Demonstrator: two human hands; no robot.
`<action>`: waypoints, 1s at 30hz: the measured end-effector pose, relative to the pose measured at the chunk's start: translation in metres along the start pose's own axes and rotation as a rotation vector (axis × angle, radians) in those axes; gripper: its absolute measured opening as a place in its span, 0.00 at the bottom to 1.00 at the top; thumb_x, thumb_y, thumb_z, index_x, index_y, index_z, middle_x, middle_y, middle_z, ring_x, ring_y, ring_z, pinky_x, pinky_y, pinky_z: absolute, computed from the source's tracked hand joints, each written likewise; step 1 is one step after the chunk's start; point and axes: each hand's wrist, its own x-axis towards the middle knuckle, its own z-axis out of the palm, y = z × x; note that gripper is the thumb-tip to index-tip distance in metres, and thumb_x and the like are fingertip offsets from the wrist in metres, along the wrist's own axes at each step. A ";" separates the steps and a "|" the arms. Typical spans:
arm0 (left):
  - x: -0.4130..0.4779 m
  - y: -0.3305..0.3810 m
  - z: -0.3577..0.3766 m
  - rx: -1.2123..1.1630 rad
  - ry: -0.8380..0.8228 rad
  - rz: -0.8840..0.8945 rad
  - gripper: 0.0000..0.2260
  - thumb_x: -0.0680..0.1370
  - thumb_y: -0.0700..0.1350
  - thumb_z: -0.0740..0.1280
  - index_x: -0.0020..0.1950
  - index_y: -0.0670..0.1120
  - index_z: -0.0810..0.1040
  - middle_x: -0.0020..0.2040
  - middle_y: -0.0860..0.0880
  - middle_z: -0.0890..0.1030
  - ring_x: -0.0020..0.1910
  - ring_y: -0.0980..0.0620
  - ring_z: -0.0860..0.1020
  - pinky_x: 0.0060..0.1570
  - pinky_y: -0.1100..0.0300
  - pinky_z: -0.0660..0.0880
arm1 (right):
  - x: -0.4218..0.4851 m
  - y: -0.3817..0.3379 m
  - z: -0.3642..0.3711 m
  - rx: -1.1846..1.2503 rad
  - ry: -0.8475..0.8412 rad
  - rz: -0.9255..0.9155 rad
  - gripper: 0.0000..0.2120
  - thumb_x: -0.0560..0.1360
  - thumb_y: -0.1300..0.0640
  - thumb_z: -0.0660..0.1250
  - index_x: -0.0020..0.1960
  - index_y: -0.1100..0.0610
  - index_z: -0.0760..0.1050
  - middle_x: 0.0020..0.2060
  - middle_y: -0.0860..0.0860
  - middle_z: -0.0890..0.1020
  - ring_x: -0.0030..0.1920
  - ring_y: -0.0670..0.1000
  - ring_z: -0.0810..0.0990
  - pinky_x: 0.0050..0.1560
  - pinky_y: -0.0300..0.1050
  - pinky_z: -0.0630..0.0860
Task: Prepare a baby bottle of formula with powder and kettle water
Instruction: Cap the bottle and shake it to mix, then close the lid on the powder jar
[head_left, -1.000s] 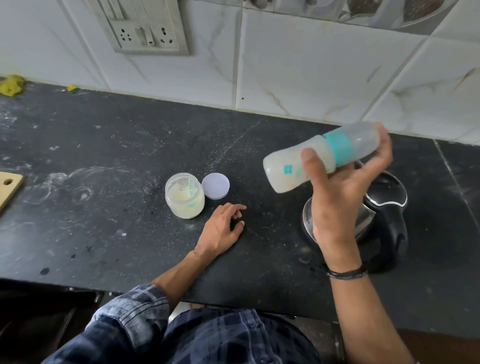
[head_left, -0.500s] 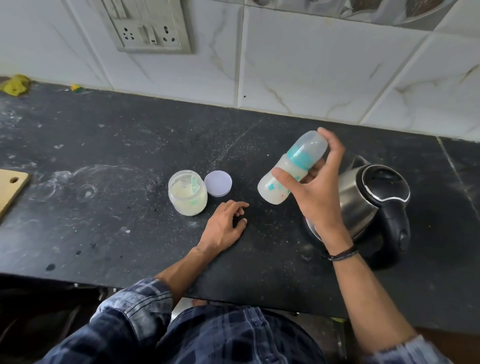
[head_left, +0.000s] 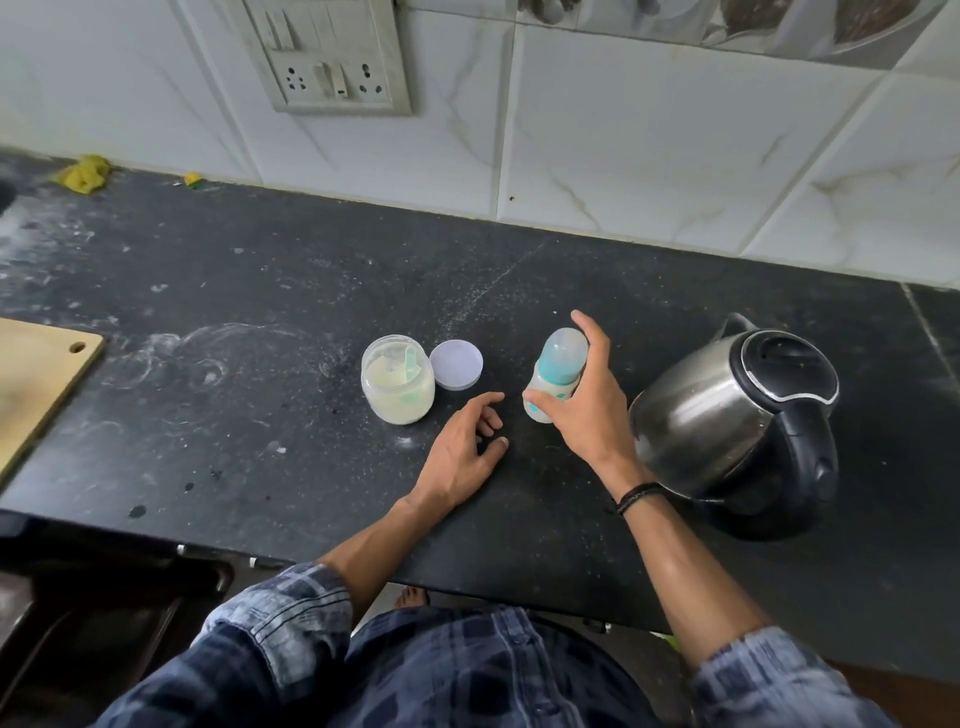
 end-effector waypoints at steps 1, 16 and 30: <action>-0.003 -0.001 -0.001 -0.007 0.000 0.001 0.25 0.77 0.42 0.71 0.73 0.53 0.70 0.52 0.55 0.77 0.51 0.52 0.76 0.56 0.57 0.76 | -0.001 0.002 0.002 -0.008 -0.010 0.000 0.52 0.68 0.58 0.84 0.77 0.34 0.55 0.67 0.36 0.71 0.66 0.46 0.75 0.62 0.42 0.72; -0.025 -0.007 -0.019 -0.065 0.043 -0.055 0.24 0.77 0.43 0.71 0.71 0.56 0.71 0.52 0.55 0.78 0.50 0.51 0.77 0.53 0.65 0.75 | -0.017 0.019 0.030 -0.011 -0.004 0.076 0.52 0.69 0.60 0.83 0.77 0.32 0.55 0.65 0.40 0.74 0.62 0.44 0.75 0.63 0.42 0.72; -0.039 -0.010 -0.047 0.021 0.151 -0.032 0.14 0.79 0.39 0.70 0.61 0.53 0.80 0.50 0.58 0.78 0.49 0.56 0.79 0.49 0.71 0.73 | -0.043 -0.024 0.053 -0.377 0.383 -0.549 0.17 0.79 0.56 0.74 0.65 0.60 0.78 0.64 0.58 0.76 0.69 0.63 0.74 0.75 0.53 0.67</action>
